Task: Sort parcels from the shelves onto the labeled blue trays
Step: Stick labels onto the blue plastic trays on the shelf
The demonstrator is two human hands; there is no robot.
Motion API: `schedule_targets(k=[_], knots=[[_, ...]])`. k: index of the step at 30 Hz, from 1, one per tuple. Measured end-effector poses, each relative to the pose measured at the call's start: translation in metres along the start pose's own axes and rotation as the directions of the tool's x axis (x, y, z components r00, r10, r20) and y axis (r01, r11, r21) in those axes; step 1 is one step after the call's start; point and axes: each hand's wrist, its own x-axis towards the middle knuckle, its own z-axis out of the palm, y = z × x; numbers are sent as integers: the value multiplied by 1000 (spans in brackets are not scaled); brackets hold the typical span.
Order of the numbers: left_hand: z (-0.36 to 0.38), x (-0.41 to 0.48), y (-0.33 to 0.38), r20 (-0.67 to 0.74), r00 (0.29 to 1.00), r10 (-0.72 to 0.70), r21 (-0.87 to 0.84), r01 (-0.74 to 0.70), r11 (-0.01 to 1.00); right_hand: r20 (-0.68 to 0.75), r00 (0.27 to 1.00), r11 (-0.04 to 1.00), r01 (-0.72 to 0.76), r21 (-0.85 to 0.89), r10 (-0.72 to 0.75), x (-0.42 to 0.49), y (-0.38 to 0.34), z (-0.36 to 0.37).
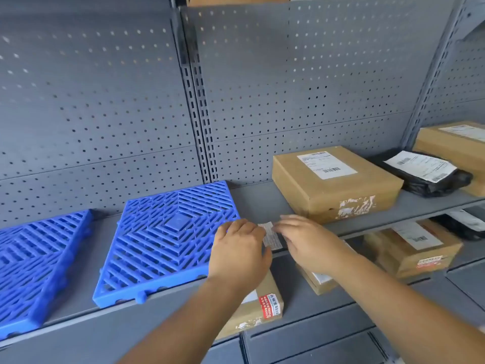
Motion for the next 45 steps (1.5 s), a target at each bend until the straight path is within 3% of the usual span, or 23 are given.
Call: schedule_targets(k=[9,18,26,37,45], knots=[[20,2,20,-110,992,68,144,-52,988,30,993,991,108,76,-110,7,21,5],[17,3,30,26,1000,11,130,-14,991,-23,983,980,181,86,-180,4,30,7],[11,6,28,-90,996,16,182,1,983,-19,986,972,166,168,-166,-1,27,6],[-29,-2,3,-281,957,-66,4,70,998,-290,947,964,198,179,-141,14,0,-4],[-53,-27,-41,-347,922,-172,-35,171,985,-333,941,931,177,319,-65,35,-46,-5]])
